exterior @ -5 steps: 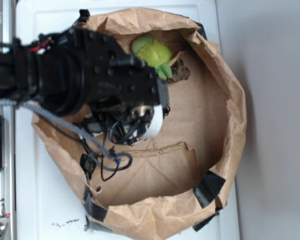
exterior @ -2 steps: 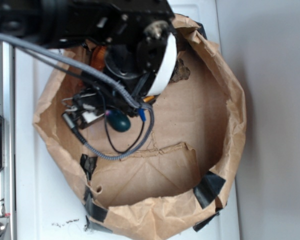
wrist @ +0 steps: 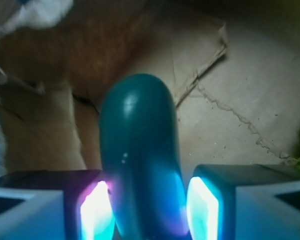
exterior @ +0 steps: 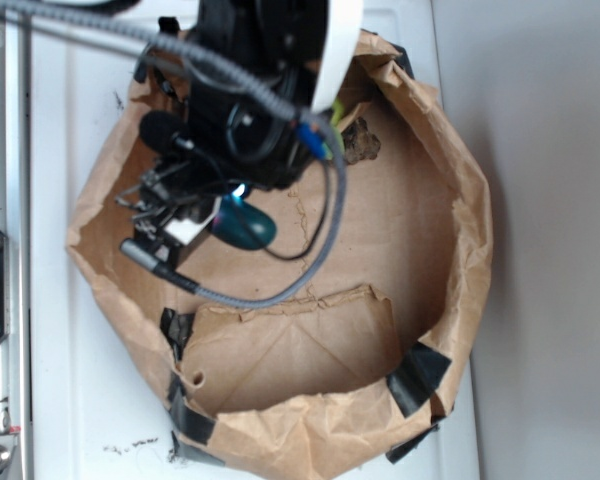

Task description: Grab the plastic pickle.

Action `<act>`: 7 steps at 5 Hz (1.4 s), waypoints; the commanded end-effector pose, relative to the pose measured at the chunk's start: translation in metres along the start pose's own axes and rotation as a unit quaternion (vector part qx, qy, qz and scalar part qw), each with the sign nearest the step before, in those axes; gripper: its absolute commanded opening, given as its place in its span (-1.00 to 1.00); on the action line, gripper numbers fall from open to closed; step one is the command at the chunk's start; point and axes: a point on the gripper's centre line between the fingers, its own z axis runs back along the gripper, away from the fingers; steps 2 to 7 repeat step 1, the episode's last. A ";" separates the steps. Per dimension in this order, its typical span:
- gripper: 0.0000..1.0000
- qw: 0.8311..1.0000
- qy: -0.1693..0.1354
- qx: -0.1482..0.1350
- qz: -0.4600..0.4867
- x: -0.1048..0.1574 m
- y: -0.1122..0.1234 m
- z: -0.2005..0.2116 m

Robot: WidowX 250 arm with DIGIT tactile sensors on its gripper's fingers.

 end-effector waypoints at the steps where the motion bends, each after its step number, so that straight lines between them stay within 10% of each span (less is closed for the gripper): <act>1: -1.00 0.996 -0.042 -0.025 0.074 0.001 -0.004 0.023; 7: -1.00 0.996 -0.042 -0.025 0.074 0.001 -0.004 0.023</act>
